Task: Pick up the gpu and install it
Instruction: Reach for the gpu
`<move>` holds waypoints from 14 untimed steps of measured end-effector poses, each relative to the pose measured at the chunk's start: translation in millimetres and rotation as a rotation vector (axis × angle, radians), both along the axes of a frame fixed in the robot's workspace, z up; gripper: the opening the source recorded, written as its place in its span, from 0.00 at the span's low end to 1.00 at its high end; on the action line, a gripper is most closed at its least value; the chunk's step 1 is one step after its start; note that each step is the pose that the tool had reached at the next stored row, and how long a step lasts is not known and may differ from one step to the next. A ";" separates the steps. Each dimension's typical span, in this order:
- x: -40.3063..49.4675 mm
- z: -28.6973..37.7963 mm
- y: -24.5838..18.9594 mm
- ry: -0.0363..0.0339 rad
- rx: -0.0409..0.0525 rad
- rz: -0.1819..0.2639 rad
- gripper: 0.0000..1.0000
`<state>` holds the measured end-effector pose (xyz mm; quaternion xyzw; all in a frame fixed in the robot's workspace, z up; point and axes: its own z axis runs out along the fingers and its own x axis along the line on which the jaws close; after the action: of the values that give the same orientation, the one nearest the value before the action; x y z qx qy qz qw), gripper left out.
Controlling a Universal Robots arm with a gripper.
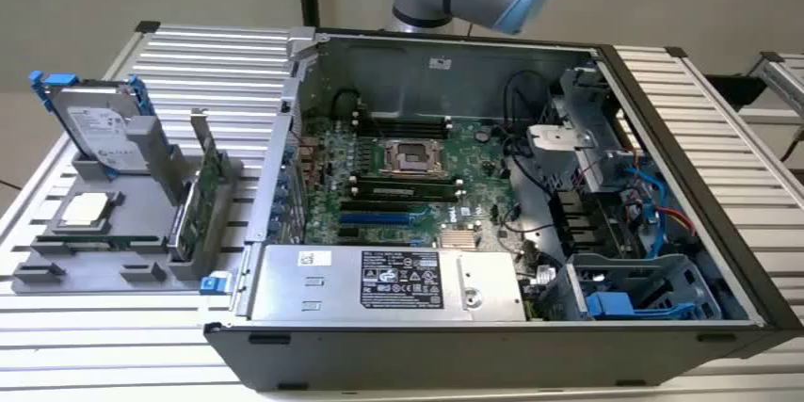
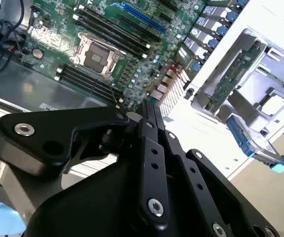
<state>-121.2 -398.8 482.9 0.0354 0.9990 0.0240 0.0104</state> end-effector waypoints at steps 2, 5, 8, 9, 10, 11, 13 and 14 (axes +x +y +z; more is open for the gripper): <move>0.0 0.1 0.0 0.0000 0.0000 0.000 0.00; 0.0 0.3 0.0 0.0000 0.0000 0.000 0.00; 0.0 0.4 0.0 0.0000 0.0000 0.000 0.00; 0.0 0.5 0.0 0.0000 0.0000 0.000 0.00; 0.0 0.5 0.0 0.0000 0.0000 0.000 0.00; 0.0 0.6 0.0 0.0000 0.0000 0.000 0.00; 0.0 0.7 0.0 0.0000 0.0000 0.000 0.00; -0.1 0.6 0.0 -0.0001 0.0001 0.000 0.00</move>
<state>-121.3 -398.8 483.5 0.0353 0.9990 0.0241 0.0104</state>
